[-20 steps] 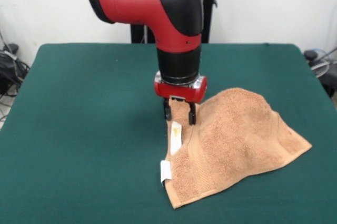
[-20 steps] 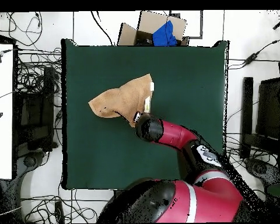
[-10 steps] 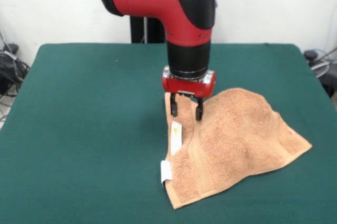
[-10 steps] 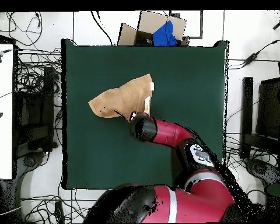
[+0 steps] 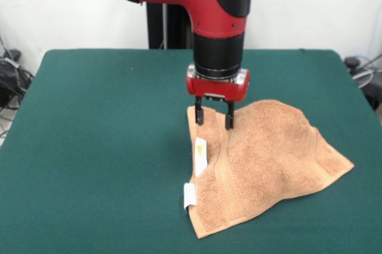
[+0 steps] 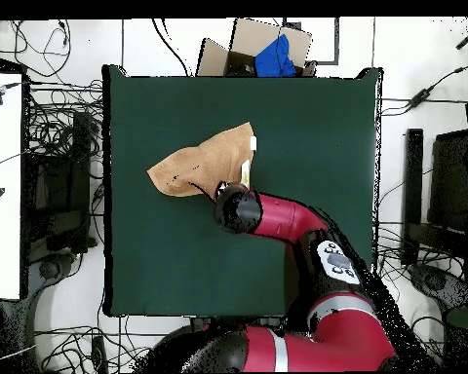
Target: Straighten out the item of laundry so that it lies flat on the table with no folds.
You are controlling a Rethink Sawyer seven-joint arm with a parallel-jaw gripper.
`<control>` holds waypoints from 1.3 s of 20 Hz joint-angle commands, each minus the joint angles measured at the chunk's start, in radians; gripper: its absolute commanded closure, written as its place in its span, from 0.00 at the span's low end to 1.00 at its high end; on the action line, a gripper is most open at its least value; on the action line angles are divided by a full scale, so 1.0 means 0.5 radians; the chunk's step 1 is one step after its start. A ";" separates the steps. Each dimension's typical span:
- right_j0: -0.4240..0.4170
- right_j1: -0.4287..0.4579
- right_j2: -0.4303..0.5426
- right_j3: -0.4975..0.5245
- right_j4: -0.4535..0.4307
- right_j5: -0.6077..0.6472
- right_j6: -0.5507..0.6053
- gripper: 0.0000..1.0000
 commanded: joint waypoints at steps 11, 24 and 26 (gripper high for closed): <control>-0.072 0.162 -0.017 -0.104 -0.167 0.044 0.063 0.00; -0.144 0.219 0.021 -0.159 -0.241 0.036 0.058 0.00; -0.145 0.244 0.025 -0.189 -0.246 0.038 0.061 0.00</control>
